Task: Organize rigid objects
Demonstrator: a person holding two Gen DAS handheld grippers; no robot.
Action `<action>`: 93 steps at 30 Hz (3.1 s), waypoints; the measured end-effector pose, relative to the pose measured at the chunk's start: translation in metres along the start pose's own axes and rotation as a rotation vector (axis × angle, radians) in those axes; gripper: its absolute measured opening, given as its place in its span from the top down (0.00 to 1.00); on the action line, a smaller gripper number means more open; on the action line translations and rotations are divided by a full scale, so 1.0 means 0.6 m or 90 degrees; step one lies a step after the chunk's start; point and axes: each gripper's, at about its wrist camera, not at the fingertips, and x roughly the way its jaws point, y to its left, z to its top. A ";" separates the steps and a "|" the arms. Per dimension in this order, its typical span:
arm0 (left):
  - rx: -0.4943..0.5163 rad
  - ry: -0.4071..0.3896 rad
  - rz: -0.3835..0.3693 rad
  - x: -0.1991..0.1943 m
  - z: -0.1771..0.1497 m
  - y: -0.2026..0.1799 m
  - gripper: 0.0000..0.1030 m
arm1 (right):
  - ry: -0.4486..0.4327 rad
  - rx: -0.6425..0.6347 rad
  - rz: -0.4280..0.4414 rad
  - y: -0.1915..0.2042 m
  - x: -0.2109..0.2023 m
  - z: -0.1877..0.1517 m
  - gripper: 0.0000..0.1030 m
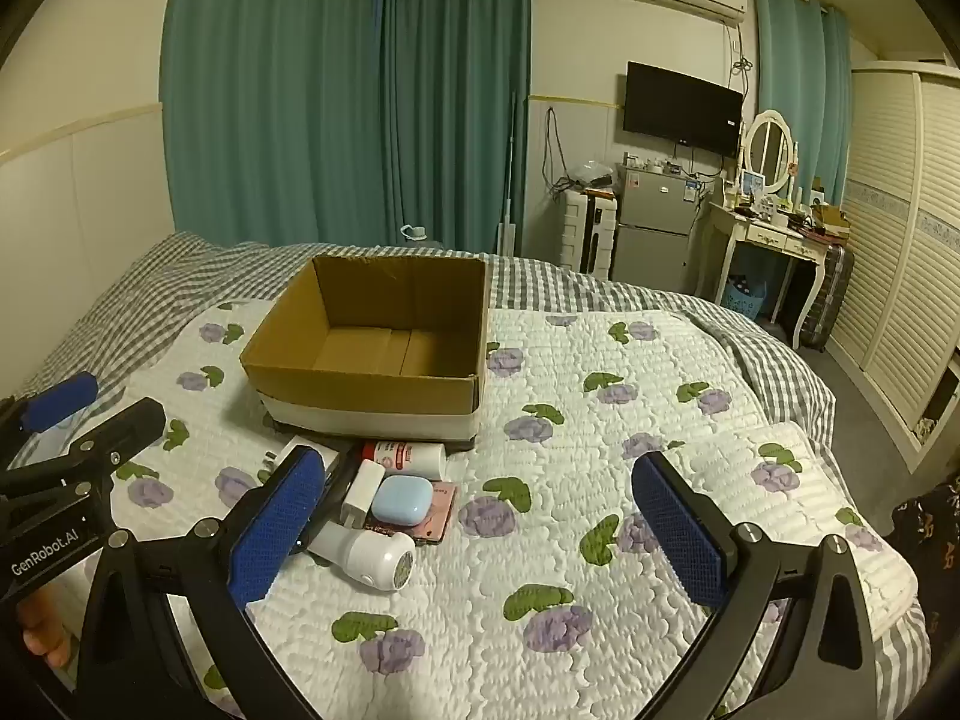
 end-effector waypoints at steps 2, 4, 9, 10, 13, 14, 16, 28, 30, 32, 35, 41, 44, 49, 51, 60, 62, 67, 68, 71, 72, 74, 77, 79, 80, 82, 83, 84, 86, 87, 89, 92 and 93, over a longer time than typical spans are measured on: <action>-0.003 -0.006 -0.002 -0.001 0.000 0.000 0.24 | 0.009 -0.004 -0.002 0.000 0.001 0.000 0.00; -0.002 -0.003 -0.002 0.000 0.000 0.000 0.24 | 0.008 -0.003 -0.001 0.001 0.001 -0.001 0.00; -0.002 -0.004 -0.001 0.000 0.000 0.000 0.24 | 0.006 -0.001 -0.001 0.001 0.002 -0.004 0.00; -0.001 -0.004 -0.001 0.000 0.000 0.000 0.24 | 0.006 -0.001 -0.001 0.001 0.002 -0.004 0.00; -0.002 -0.004 -0.001 0.000 0.000 -0.001 0.24 | 0.008 -0.002 0.000 0.004 0.002 0.000 0.00; -0.002 -0.004 -0.001 0.000 0.000 -0.001 0.24 | 0.008 -0.003 0.000 0.004 0.002 -0.001 0.00; -0.001 -0.006 -0.002 0.000 0.000 -0.003 0.24 | 0.008 -0.004 0.001 -0.001 0.002 -0.004 0.00; -0.003 -0.007 -0.001 0.000 -0.002 -0.005 0.24 | 0.010 -0.009 -0.003 0.002 0.002 -0.006 0.00; -0.003 -0.007 -0.001 -0.001 -0.001 -0.005 0.24 | 0.012 -0.009 -0.003 0.004 0.003 -0.004 0.00; -0.003 -0.007 -0.002 -0.001 -0.001 -0.004 0.24 | 0.012 -0.010 -0.003 0.004 0.003 -0.001 0.00; -0.004 -0.008 -0.002 -0.001 -0.001 -0.004 0.24 | 0.011 -0.009 -0.002 0.003 0.003 -0.002 0.00; -0.004 -0.007 -0.002 -0.001 -0.002 -0.004 0.24 | 0.012 -0.010 -0.003 0.004 0.003 -0.003 0.00; -0.004 -0.007 -0.002 -0.001 -0.002 -0.003 0.24 | 0.013 -0.010 -0.002 0.004 0.004 -0.004 0.00; -0.004 -0.008 -0.001 -0.001 -0.002 -0.003 0.24 | 0.015 -0.007 -0.002 0.003 0.004 -0.004 0.00; -0.004 -0.007 -0.002 -0.001 -0.001 -0.003 0.24 | 0.015 -0.007 -0.003 0.004 0.004 -0.004 0.00; -0.004 -0.007 -0.003 -0.002 -0.002 -0.002 0.24 | 0.016 -0.007 -0.001 0.004 0.005 -0.012 0.00; -0.004 -0.006 -0.002 -0.002 -0.002 -0.002 0.24 | 0.015 -0.007 -0.001 0.004 0.005 -0.011 0.00; -0.003 -0.006 -0.004 -0.002 -0.002 -0.003 0.24 | 0.016 -0.008 0.000 0.004 0.006 -0.013 0.00; -0.004 -0.006 -0.004 -0.002 -0.005 0.000 0.24 | 0.016 -0.007 -0.001 0.004 0.006 -0.011 0.00; -0.003 -0.006 -0.004 -0.002 -0.006 0.001 0.24 | 0.016 -0.007 0.000 0.004 0.006 -0.010 0.00; -0.003 -0.006 -0.004 -0.002 -0.007 0.001 0.24 | 0.017 -0.007 -0.001 0.004 0.006 -0.010 0.00; -0.003 -0.006 -0.004 -0.002 -0.006 0.001 0.24 | 0.016 -0.008 0.000 0.004 0.006 -0.009 0.00; -0.004 -0.006 -0.005 -0.002 -0.007 0.001 0.24 | 0.016 -0.008 0.000 0.003 0.007 -0.010 0.00; -0.003 -0.006 -0.004 -0.002 -0.006 0.001 0.24 | 0.017 -0.008 0.000 0.004 0.007 -0.009 0.00; -0.003 -0.006 -0.004 -0.002 -0.006 0.001 0.24 | 0.016 -0.009 0.000 0.003 0.007 -0.010 0.00; -0.003 -0.006 -0.005 -0.002 -0.006 0.001 0.24 | 0.016 -0.008 0.000 0.003 0.007 -0.008 0.00; -0.003 -0.006 -0.004 -0.002 -0.006 0.001 0.24 | 0.016 -0.009 0.000 0.004 0.007 -0.009 0.00; -0.003 -0.006 -0.004 -0.002 -0.007 0.001 0.24 | 0.016 -0.011 0.000 0.006 0.006 -0.012 0.00; -0.003 -0.006 -0.004 -0.002 -0.006 0.001 0.24 | 0.015 -0.013 0.001 0.008 0.006 -0.014 0.00; -0.003 -0.006 -0.004 -0.002 -0.006 0.001 0.24 | 0.015 -0.015 0.001 0.009 0.005 -0.014 0.00; -0.002 -0.006 -0.004 -0.002 -0.009 0.001 0.24 | 0.015 -0.018 0.002 0.011 0.004 -0.013 0.00; -0.003 -0.007 -0.003 -0.002 -0.011 0.001 0.24 | 0.015 -0.021 0.003 0.011 0.003 -0.006 0.00; -0.003 -0.006 -0.003 -0.002 -0.011 0.001 0.24 | 0.015 -0.021 0.004 0.012 0.003 -0.006 0.00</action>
